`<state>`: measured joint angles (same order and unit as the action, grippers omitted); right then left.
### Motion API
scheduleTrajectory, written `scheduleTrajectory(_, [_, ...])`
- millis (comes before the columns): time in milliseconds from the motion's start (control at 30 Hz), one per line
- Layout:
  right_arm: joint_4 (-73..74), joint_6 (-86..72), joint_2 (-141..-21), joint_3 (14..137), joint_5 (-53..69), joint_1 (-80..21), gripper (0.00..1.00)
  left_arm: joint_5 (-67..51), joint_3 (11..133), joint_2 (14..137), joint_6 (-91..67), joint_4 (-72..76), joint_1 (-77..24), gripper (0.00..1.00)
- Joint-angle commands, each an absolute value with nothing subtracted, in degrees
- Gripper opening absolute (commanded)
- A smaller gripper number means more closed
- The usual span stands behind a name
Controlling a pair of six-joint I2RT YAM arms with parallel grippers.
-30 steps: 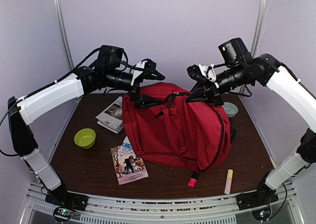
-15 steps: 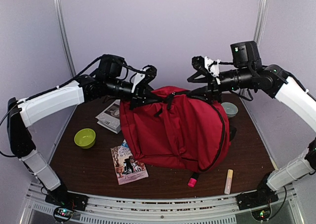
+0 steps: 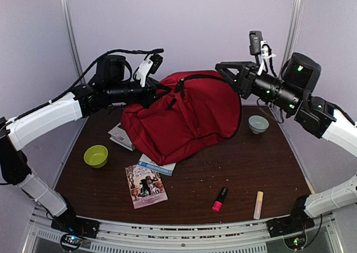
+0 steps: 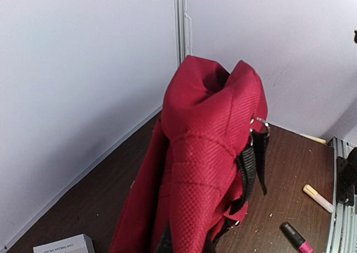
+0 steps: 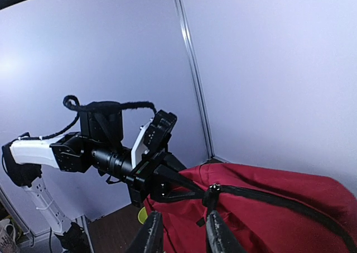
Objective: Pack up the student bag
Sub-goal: Pass from the right arm to the left, then pick up the largest pocket of the bag from the student bag, then unzip the largest pocket of the student bag.
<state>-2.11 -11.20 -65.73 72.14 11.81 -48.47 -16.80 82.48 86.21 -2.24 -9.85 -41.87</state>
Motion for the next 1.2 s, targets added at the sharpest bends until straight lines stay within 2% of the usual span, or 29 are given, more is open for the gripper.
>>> scheduleTrajectory(0, [-2.84,-19.7,-72.54,74.17,8.96,-51.37,0.3,-15.35,82.45,83.64,-5.81,-0.47,-42.79,0.0])
scheduleTrajectory(100, [3.79,-19.83,-78.47,81.28,8.04,-51.36,0.35,-15.82,81.23,83.01,-6.67,1.46,-42.89,0.0])
scheduleTrajectory(200, [5.31,-19.62,-81.51,83.06,5.73,-51.3,0.37,-15.44,80.99,82.72,-6.57,1.51,-42.89,0.0])
scheduleTrajectory(700, [5.66,-19.7,-89.26,86.61,1.92,-50.0,0.33,-18.44,79.54,82.68,-5.76,3.92,-43.05,0.0])
scheduleTrajectory(767, [6.13,-19.61,-90.22,87.55,0.96,-49.74,0.27,-18.82,79.54,82.61,-5.44,3.93,-43.07,0.0])
scheduleTrajectory(900, [5.21,-20.04,-90.25,87.27,1.07,-48.86,0.09,-20.21,79.46,82.53,-4.89,3.87,-43.07,0.0])
scheduleTrajectory(1000, [5.01,-19.77,-89.1,86.17,1.54,-48.29,0.01,-20.63,79.2,82.39,-4.52,3.86,-43.11,0.0])
scheduleTrajectory(1167, [6.1,-19.42,-86.15,83.79,5.08,-45.76,0.0,-19.14,79.19,82.25,-3.0,2.15,-43.07,0.0])
